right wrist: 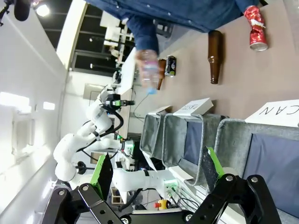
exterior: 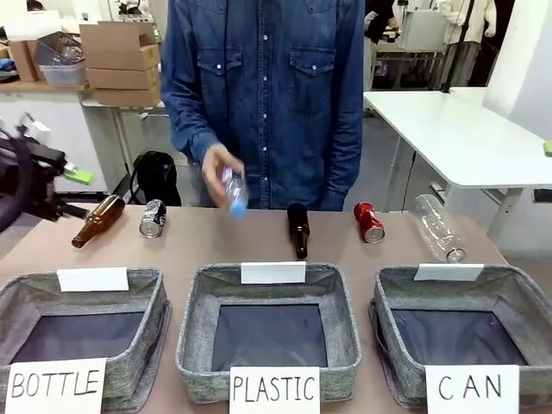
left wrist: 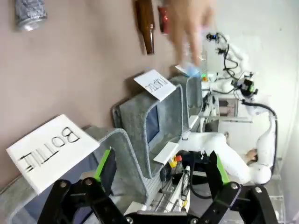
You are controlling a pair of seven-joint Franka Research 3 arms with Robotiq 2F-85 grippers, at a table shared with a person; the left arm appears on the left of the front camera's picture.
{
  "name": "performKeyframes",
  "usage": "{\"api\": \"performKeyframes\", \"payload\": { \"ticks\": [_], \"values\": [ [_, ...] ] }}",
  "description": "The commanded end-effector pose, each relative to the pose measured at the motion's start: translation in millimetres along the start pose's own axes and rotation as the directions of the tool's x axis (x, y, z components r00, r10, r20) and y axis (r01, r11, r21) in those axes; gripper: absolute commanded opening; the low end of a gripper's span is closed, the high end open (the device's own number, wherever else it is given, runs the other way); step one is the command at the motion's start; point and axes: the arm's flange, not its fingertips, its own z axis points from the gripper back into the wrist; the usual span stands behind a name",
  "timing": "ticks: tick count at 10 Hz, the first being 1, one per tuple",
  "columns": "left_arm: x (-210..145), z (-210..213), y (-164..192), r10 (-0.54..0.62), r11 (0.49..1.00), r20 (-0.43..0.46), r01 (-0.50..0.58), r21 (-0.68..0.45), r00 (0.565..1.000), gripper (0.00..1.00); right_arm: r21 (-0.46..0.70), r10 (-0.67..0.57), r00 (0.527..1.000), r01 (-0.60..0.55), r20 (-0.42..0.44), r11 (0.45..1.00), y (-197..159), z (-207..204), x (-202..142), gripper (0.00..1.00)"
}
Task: Sort the can waste into the basket.
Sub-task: Pick up the can waste from the table and place it in the right Fabric basket.
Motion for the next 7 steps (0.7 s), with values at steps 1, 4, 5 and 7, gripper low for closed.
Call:
{"api": "performKeyframes", "payload": {
  "ticks": [1,4,5,7],
  "values": [
    [-55.7,91.4,-37.2,-0.046,0.998,0.171,0.04,0.039,0.984,1.0,0.024,0.03,1.0,-0.03,0.009,0.999,1.3,0.3,4.3,1.0],
    [-123.2,145.4,-49.7,-0.078,0.994,0.338,0.049,0.095,0.938,1.0,0.024,0.03,1.0,-0.03,0.009,0.999,1.3,0.3,4.3,1.0],
    [-125.9,147.9,-47.0,-0.072,0.995,0.345,0.043,0.091,0.936,1.0,0.024,0.03,1.0,-0.03,0.009,0.999,1.3,0.3,4.3,1.0],
    [-114.7,141.6,-41.1,-0.066,0.996,0.314,0.046,0.071,0.947,1.0,0.024,0.03,1.0,-0.03,0.009,0.999,1.3,0.3,4.3,1.0]
  ]
}}
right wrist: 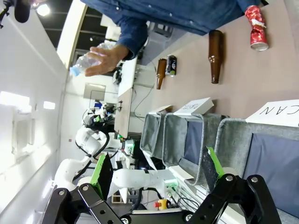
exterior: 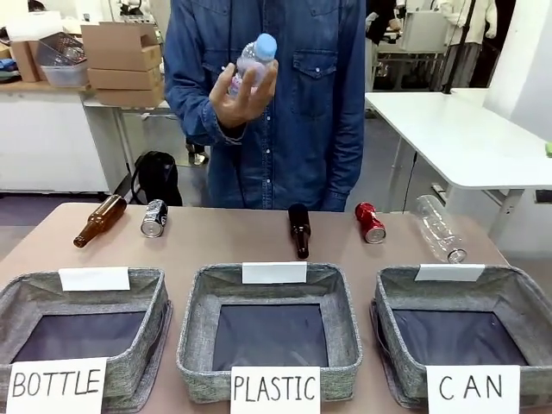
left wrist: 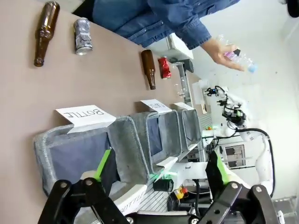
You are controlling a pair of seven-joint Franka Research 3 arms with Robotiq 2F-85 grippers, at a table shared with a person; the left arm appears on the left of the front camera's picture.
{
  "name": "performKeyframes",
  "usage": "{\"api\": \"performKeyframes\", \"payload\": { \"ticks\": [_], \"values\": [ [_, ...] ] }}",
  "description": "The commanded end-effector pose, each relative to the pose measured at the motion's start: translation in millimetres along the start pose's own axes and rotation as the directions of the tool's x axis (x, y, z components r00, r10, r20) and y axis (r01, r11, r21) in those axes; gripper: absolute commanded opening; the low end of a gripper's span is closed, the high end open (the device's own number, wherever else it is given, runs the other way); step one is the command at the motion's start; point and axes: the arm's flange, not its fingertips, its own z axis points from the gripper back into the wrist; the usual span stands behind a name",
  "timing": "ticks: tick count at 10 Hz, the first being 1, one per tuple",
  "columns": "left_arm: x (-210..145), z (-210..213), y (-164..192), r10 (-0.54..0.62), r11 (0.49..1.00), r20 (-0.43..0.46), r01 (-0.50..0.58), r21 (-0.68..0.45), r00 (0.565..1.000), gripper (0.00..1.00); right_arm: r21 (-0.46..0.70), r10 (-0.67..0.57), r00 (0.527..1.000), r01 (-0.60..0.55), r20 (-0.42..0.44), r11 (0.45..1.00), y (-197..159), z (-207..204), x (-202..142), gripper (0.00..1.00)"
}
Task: Sort the can waste into the basket.
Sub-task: Pick up the can waste from the table and place it in the right Fabric basket.
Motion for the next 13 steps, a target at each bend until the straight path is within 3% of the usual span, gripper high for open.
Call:
{"api": "performKeyframes", "payload": {
  "ticks": [1,3,4,5,7,9,11,13],
  "values": [
    [21.6,-39.4,5.1,-0.004,0.999,-0.08,0.002,-0.032,0.997,1.0,0.021,0.028,1.0,-0.029,0.011,0.999,1.2,0.2,4.2,1.0],
    [51.8,-103.8,9.6,0.03,0.999,-0.23,-0.039,-0.035,0.973,1.0,0.021,0.028,1.0,-0.029,0.011,0.999,1.2,0.2,4.2,1.0],
    [57.8,-114.1,7.5,0.039,0.999,-0.262,-0.043,-0.009,0.964,1.0,0.021,0.028,1.0,-0.029,0.011,0.999,1.2,0.2,4.2,1.0],
    [55.9,-99.1,3.5,0.036,0.999,-0.239,-0.04,-0.015,0.97,1.0,0.021,0.028,1.0,-0.029,0.011,0.999,1.2,0.2,4.2,1.0],
    [31.2,-37.8,2.0,0.06,0.998,-0.086,-0.059,0.017,0.994,1.0,0.021,0.028,1.0,-0.029,0.011,0.999,1.2,0.2,4.2,1.0],
    [3.1,-2.1,5.5,0.062,0.998,0.009,-0.062,-0.018,0.998,1.0,0.021,0.028,1.0,-0.029,0.011,0.999,1.2,0.2,4.2,1.0],
    [-1.1,-3.0,9.0,0.061,0.998,0.011,-0.061,-0.027,0.998,1.0,0.021,0.028,1.0,-0.029,0.011,0.999,1.2,0.2,4.2,1.0],
    [16.2,-25.7,4.4,0.052,0.999,-0.057,-0.052,-0.006,0.997,1.0,0.021,0.028,1.0,-0.029,0.011,0.999,1.2,0.2,4.2,1.0]
  ]
}}
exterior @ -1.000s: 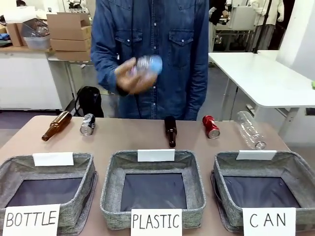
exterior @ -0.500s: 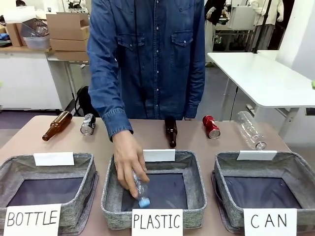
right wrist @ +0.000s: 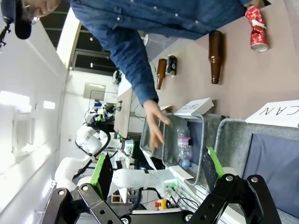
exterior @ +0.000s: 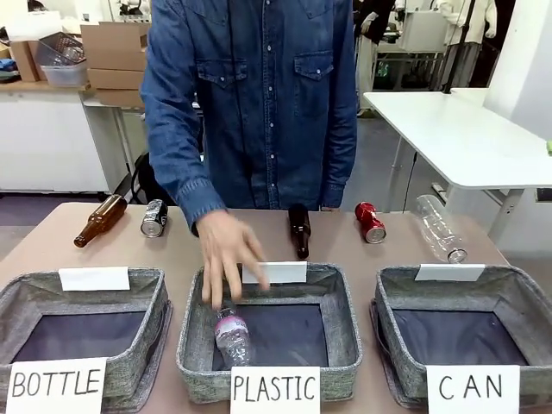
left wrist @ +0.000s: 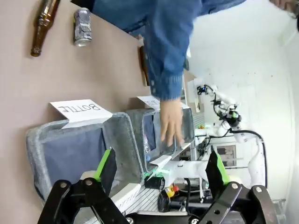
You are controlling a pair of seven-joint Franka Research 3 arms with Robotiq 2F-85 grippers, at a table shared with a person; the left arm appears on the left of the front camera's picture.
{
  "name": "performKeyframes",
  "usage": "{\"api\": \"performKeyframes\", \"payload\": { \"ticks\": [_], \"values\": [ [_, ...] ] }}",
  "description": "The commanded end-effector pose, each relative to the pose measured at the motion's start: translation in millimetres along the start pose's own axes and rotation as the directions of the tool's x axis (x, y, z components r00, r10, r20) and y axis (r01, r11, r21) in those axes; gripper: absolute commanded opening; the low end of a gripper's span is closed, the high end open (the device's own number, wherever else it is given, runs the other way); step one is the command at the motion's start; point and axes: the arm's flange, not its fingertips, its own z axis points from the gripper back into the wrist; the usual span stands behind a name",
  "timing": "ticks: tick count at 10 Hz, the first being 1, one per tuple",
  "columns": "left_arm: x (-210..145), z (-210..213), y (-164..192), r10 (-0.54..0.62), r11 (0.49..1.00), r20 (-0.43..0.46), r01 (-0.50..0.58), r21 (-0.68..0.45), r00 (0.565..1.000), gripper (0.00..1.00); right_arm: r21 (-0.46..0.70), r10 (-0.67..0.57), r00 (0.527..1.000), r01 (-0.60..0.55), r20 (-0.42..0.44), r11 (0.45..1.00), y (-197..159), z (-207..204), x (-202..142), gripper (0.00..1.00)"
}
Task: Sort the can waste into the basket.
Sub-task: Pick up the can waste from the table and place it in the right Fabric basket.
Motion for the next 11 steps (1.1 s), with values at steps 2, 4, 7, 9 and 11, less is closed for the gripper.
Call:
{"api": "performKeyframes", "payload": {
  "ticks": [2,4,7,9,11],
  "values": [
    [43.7,-67.0,-9.1,0.003,0.995,-0.109,0.008,0.103,0.994,1.0,0.022,0.025,1.0,-0.026,0.011,0.999,-0.1,-1.2,2.8,1.0],
    [81.4,-147.3,-4.3,0.035,0.97,-0.221,0.02,0.24,0.975,1.0,0.022,0.025,1.0,-0.026,0.011,0.999,-0.1,-1.2,2.8,1.0],
    [126.7,-245.3,14.6,0.006,0.854,-0.245,0.122,0.505,0.97,1.0,0.022,0.025,1.0,-0.026,0.011,0.999,-0.1,-1.2,2.8,1.0],
    [147.5,-302.5,32.9,-0.033,0.762,-0.302,0.22,0.609,0.953,1.0,0.022,0.025,1.0,-0.026,0.011,0.999,-0.1,-1.2,2.8,1.0],
    [167.7,-349.7,50.9,-0.093,0.681,-0.336,0.306,0.666,0.937,1.0,0.022,0.025,1.0,-0.026,0.011,0.999,-0.1,-1.2,2.8,1.0]
  ]
}}
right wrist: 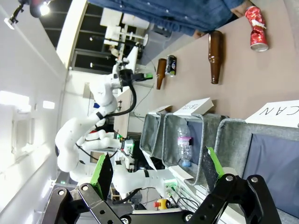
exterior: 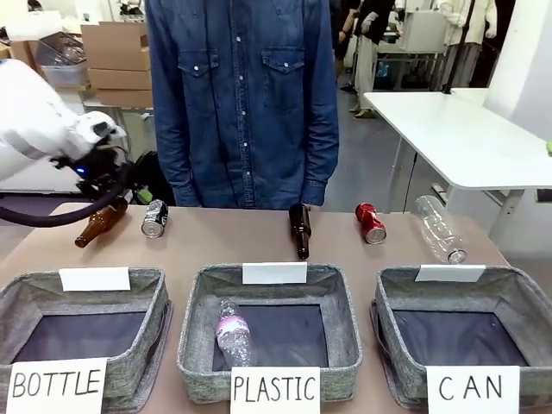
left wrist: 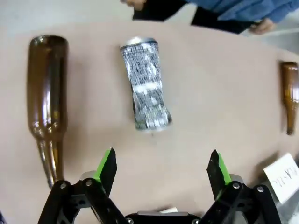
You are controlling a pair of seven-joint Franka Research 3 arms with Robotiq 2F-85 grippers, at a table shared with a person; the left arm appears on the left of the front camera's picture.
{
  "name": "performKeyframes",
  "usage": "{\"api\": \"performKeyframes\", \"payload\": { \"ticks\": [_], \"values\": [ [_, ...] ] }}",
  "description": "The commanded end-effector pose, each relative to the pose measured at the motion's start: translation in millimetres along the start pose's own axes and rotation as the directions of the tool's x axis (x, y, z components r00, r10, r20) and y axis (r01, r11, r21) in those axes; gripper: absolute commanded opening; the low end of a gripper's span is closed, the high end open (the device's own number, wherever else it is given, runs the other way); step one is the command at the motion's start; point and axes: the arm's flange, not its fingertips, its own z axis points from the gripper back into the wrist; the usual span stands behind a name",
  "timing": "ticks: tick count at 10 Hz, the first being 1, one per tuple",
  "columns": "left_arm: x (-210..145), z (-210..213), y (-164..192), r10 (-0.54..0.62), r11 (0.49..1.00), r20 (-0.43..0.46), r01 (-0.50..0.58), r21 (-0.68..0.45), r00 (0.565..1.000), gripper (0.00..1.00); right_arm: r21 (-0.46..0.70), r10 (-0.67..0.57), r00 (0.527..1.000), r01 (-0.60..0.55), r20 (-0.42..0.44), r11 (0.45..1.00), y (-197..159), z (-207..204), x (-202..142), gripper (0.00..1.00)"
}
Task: Sort the can waste into the basket.
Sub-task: Pick up the can waste from the table and place it in the right Fabric basket.
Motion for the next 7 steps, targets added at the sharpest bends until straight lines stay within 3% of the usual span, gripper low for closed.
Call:
{"api": "performKeyframes", "payload": {
  "ticks": [1,6,7],
  "values": [
    [28.5,-19.3,-7.5,-0.025,0.994,-0.005,0.025,0.103,1.0,1.0,0.024,0.025,1.0,-0.025,0.012,0.999,-0.4,-0.9,2.5,1.0],
    [32.1,-88.6,-11.9,-0.053,0.977,-0.021,0.056,0.205,0.998,1.0,0.024,0.025,1.0,-0.025,0.012,0.999,-0.4,-0.9,2.5,1.0],
    [30.2,-93.4,-15.8,-0.066,0.979,-0.018,0.068,0.192,0.998,0.84,0.024,0.025,1.0,-0.025,0.012,0.999,-0.4,-0.9,2.5,1.0]
  ]
}}
